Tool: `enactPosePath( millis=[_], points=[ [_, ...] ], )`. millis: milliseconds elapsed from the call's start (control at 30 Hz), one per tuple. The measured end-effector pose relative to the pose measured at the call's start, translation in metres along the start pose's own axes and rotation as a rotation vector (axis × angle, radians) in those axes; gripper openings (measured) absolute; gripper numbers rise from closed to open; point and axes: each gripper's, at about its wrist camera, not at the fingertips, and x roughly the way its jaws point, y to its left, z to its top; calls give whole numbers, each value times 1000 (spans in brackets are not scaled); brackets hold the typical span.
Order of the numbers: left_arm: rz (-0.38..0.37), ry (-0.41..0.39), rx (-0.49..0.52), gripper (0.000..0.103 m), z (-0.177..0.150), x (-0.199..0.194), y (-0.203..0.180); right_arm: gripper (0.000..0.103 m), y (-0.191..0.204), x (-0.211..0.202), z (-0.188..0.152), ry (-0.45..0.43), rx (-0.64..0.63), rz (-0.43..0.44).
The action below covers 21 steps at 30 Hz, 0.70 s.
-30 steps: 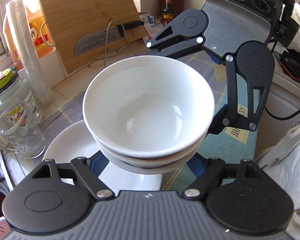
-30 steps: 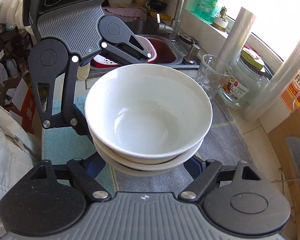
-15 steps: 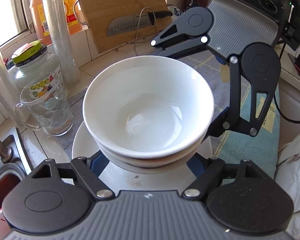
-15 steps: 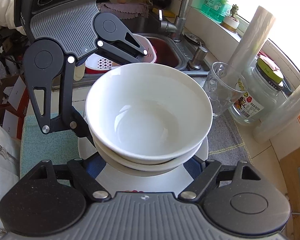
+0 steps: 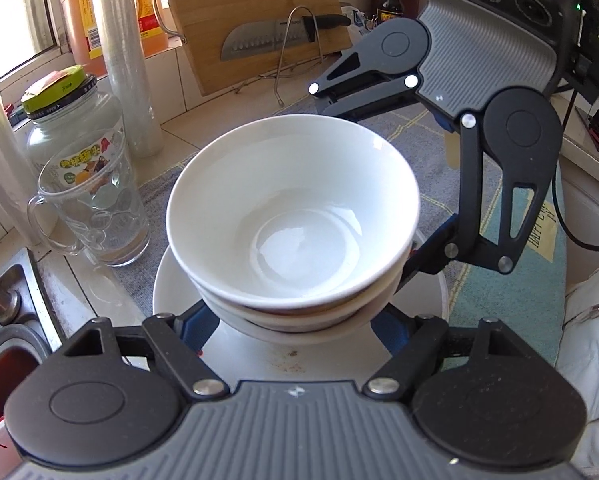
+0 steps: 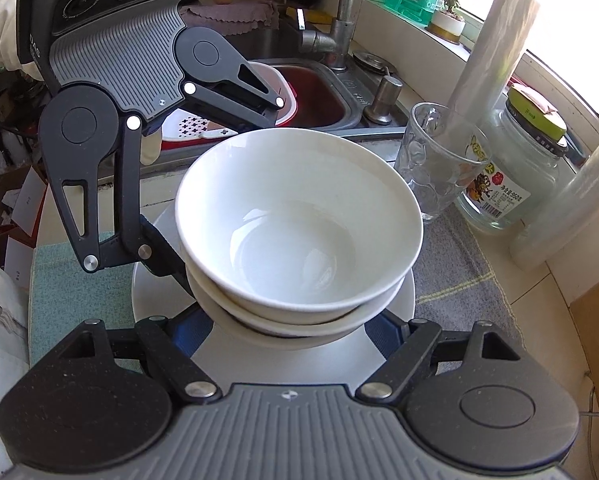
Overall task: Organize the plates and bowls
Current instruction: 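Lower the bowl stack onto the plates and open both grippers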
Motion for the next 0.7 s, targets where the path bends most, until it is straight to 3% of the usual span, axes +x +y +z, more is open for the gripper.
enactPosePath(
  millis=[467,533,600,700],
  points=[
    [38,-23,18,82,-3,-5,-10,87,0,2,-2,2,56,-31],
    [53,-37,18,84,-5,-9,-13,91,2,0,-1,-4,65,-46],
    [67,-57,16,93,-7,-14,-16,102,4,-4,-2,-16,84,-70],
    [95,-90,13,99,-9,-22,-20,103,6,-11,-2,-31,122,-62]
  ],
)
